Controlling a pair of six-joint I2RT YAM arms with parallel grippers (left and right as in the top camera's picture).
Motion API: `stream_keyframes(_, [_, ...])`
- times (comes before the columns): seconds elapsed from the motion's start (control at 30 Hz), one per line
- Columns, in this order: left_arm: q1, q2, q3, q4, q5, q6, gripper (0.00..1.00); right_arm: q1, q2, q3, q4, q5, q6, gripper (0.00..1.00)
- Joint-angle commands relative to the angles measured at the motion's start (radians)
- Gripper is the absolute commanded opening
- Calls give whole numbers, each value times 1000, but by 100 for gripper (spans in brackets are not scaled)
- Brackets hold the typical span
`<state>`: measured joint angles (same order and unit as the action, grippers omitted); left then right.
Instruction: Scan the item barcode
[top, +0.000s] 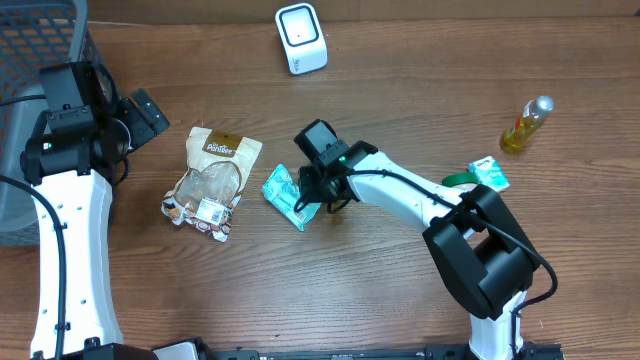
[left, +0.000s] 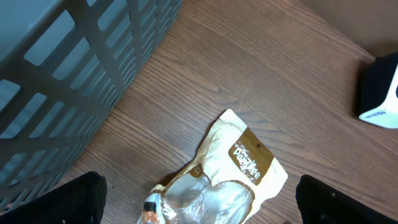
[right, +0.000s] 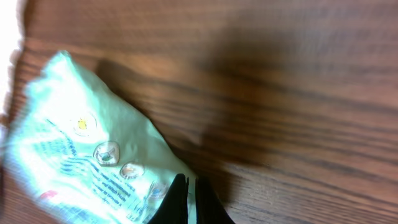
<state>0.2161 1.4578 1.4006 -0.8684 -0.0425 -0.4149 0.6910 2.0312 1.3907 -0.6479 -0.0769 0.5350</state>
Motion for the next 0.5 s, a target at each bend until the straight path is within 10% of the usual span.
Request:
stream_keyframes(0.0, [-2, -5, 21, 1, -16, 15, 99, 10, -84, 94, -15, -3, 6, 4])
stream_keyframes(0.47, [-2, -5, 21, 1, -16, 15, 100, 101, -89, -16, -70, -92, 8, 5])
